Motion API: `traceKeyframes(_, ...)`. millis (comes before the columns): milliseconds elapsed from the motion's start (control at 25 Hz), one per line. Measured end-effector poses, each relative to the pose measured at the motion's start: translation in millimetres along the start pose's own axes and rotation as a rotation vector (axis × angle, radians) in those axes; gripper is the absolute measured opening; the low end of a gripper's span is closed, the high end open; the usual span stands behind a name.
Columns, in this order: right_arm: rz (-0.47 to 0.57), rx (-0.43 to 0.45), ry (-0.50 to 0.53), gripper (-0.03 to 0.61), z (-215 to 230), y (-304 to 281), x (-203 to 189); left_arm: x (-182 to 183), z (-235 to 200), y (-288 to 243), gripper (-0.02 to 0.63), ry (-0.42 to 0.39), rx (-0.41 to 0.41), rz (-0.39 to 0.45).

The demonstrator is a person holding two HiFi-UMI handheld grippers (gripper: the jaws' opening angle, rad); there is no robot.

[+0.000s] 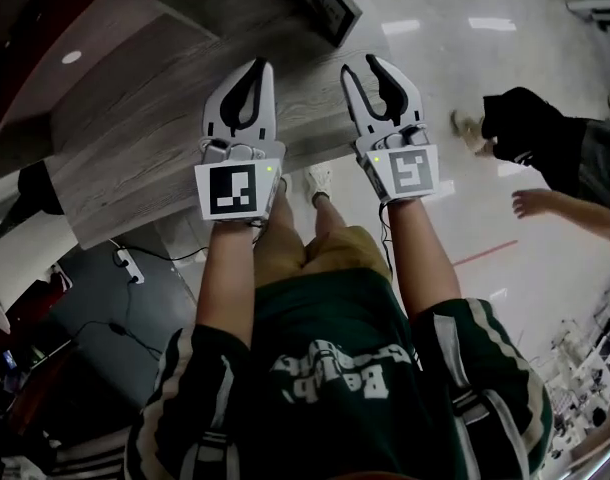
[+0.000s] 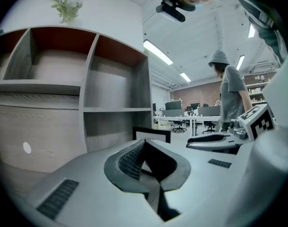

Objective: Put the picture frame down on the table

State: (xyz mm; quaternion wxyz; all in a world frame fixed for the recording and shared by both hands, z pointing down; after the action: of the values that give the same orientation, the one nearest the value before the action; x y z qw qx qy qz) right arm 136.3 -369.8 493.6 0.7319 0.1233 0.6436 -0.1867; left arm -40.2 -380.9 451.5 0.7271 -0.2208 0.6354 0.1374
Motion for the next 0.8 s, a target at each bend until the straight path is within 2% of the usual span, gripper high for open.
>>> traceKeyframes(200, 0.024, 0.014, 0.006, 0.149, -17.4, 12.0, 35.8, 28.2, -2.7, 29.7, 0.018, 0.012, 0.030, 0.010)
traceKeyframes(360, 0.040, 0.033, 0.049, 0.141, -37.2, 18.0, 57.8, 43.4, -12.2, 55.2, 0.018, 0.006, 0.032, 0.022)
traceKeyframes(400, 0.033, 0.041, 0.060, 0.050, -41.8, 18.6, 61.4, 45.2, -14.8, 60.6, 0.018, 0.001, 0.030, 0.024)
traceKeyframes(440, 0.019, 0.046, 0.066, 0.037, -46.5, 19.2, 64.4, 46.6, -17.1, 66.1, 0.018, -0.004, 0.028, 0.025)
traceKeyframes(640, 0.009, 0.061, 0.109, 0.035, -83.3, 37.0, 89.4, 54.0, -24.4, 104.8, 0.018, -0.006, 0.030, 0.018)
traceKeyframes(800, 0.009, 0.066, 0.112, 0.037, -120.3, 60.6, 109.9, 73.2, -28.9, 138.3, 0.018, -0.024, 0.024, 0.049)
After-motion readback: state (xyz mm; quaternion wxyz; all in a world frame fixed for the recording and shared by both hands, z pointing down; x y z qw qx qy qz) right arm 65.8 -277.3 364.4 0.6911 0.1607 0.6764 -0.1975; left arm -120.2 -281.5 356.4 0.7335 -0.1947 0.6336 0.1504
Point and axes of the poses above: the fingertips, and each gripper's own axes: y backward along the fingers, z to its right, x out of its top, the point moved 7 cm from there along y, backward along the fingers, and after that the axes turned 4 degrees about -y, right-handed, at the moved point
